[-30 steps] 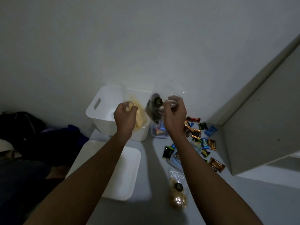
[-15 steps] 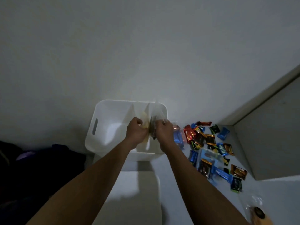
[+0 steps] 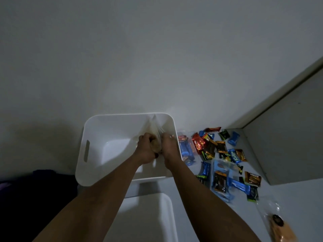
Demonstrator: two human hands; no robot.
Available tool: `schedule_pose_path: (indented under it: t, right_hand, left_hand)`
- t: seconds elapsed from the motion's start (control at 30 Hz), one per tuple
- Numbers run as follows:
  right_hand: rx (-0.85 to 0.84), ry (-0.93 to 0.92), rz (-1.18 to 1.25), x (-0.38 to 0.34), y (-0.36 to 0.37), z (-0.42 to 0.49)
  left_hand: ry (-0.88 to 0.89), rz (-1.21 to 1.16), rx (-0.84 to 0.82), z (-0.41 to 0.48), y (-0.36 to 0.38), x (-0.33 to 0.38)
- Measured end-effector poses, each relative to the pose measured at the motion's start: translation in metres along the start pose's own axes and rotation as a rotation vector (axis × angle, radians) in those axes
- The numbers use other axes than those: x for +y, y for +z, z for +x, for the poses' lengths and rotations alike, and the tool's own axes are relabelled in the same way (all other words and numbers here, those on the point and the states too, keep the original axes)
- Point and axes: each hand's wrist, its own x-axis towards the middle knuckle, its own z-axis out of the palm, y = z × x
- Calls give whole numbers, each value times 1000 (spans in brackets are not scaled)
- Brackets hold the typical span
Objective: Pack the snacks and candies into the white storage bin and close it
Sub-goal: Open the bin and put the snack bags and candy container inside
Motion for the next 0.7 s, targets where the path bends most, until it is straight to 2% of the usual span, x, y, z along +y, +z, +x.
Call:
schedule_pose_path:
  t: [0.1, 0.13, 0.2, 0.3, 0.37, 0.47, 0.57, 0.7]
  right_hand:
    - [15, -58, 51, -5, -5, -11]
    - [29, -100, -1, -5, -7, -13]
    - [43, -171, -243, -7, -11, -12]
    - [52, -324, -802, -14, -19, -10]
    - [87, -403, -1007, -15, -24, -10]
    - [176, -509, -1139, -10, -24, -15]
    - [259, -525, -1228, 1, -24, -20]
    - [206, -521, -1241, 10, -34, -26]
  left_hand:
    - [59, -63, -20, -3, 1, 3]
    - [85, -113, -37, -5, 1, 6]
    - [144, -184, -52, -7, 1, 11]
    - [133, -113, -38, -11, -2, 15]
    - [137, -105, -25, -9, -5, 13]
    - [137, -142, -50, -6, -8, 14]
    - [113, -160, -110, -11, -10, 20]
    - [104, -80, -64, -18, -11, 31]
